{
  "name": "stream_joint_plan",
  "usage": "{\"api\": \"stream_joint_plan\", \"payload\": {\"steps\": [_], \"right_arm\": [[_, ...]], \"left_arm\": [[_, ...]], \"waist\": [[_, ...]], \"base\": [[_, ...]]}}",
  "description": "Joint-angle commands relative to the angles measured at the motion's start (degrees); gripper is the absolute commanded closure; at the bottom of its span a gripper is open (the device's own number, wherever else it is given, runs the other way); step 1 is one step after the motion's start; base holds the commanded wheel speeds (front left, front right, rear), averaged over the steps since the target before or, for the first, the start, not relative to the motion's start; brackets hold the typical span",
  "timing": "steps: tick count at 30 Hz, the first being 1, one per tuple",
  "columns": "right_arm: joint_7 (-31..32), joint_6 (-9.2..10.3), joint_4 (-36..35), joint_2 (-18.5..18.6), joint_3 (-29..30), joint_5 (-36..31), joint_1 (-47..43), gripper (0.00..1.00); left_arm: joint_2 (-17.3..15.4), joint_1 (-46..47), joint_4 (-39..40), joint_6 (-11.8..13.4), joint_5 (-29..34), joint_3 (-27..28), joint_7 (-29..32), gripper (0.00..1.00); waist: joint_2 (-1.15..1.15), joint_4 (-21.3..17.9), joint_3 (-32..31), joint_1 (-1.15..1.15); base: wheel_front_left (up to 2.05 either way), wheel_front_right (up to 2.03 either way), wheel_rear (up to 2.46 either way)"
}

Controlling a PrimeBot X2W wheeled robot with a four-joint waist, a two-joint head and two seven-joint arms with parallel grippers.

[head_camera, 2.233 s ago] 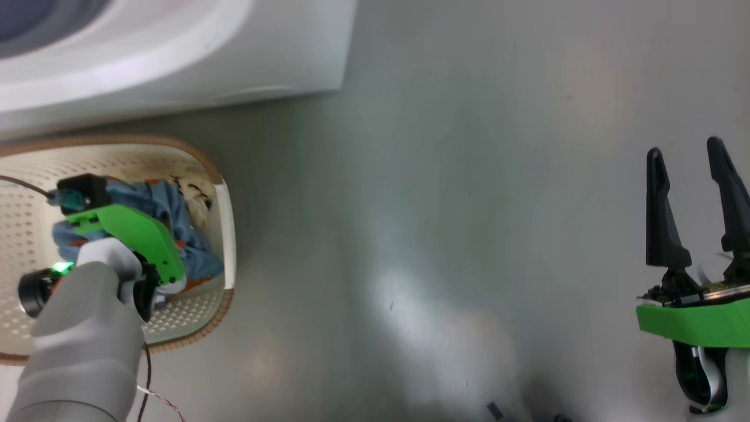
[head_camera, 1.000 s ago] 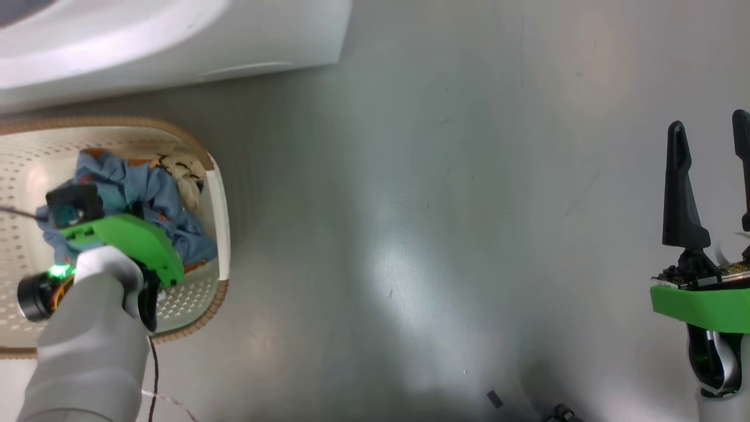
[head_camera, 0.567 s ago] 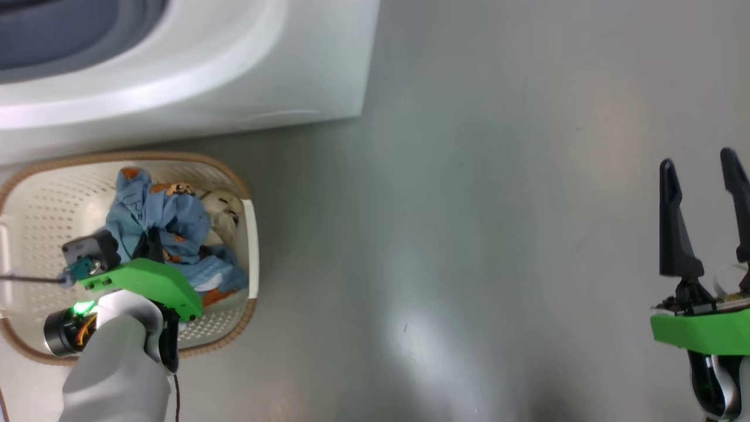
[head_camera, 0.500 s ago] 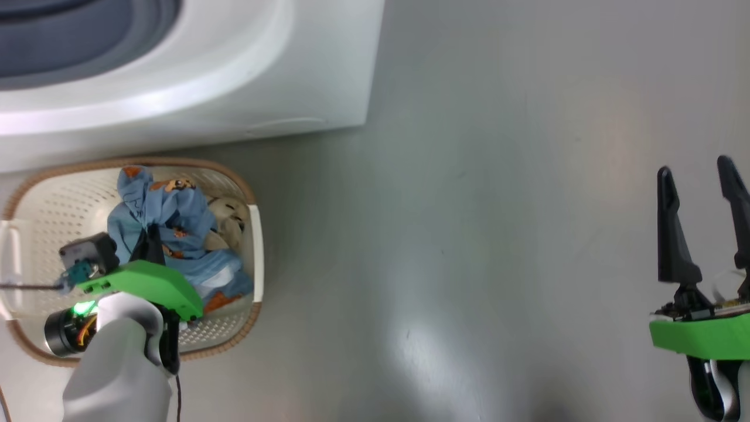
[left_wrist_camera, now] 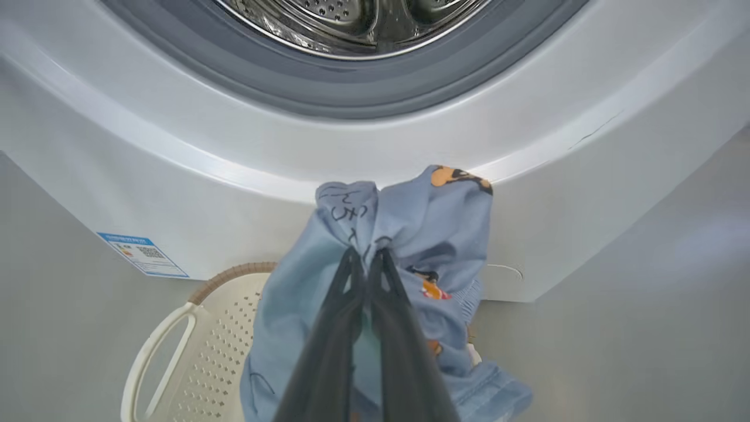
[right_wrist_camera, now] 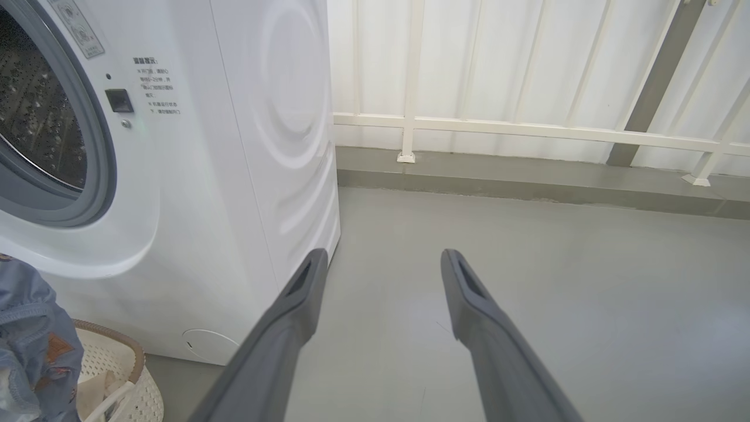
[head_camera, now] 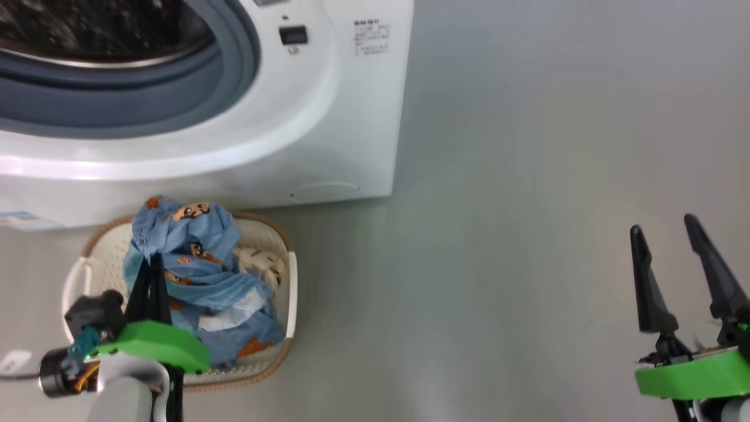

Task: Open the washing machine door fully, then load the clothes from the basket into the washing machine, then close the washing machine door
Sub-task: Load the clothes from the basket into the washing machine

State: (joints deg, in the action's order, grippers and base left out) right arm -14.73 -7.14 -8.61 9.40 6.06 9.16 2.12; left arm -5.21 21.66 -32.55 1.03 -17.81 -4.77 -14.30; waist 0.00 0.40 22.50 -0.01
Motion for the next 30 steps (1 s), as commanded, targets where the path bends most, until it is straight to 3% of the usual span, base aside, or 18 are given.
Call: {"api": "stream_joint_plan", "payload": {"steps": [1, 15, 30], "right_arm": [[-0.3, -0.35, -0.8, 0.8, -1.9, -0.7, -1.8, 0.0], [-0.3, -0.35, 0.9, -1.0, -4.2, -1.6, -8.1, 0.0], [-0.3, -0.35, 1.2, -2.0, -4.8, -2.3, -11.5, 0.0]], "left_arm": [[-1.7, -3.1, 4.6, 0.6, 1.5, 2.1, -0.7, 1.0], [-2.8, -16.3, 19.3, 0.1, 4.5, 1.7, -0.4, 1.0], [-4.4, -23.9, 29.4, 0.6, 5.1, -0.3, 3.8, 1.0]], "waist": [[0.0, 1.5, -5.6, 0.01], [0.0, 1.7, -16.8, 0.01], [0.0, 2.8, -21.9, 0.01]], "base": [[0.0, 0.0, 0.0], [0.0, 0.0, 0.0], [0.0, 0.0, 0.0]]}}
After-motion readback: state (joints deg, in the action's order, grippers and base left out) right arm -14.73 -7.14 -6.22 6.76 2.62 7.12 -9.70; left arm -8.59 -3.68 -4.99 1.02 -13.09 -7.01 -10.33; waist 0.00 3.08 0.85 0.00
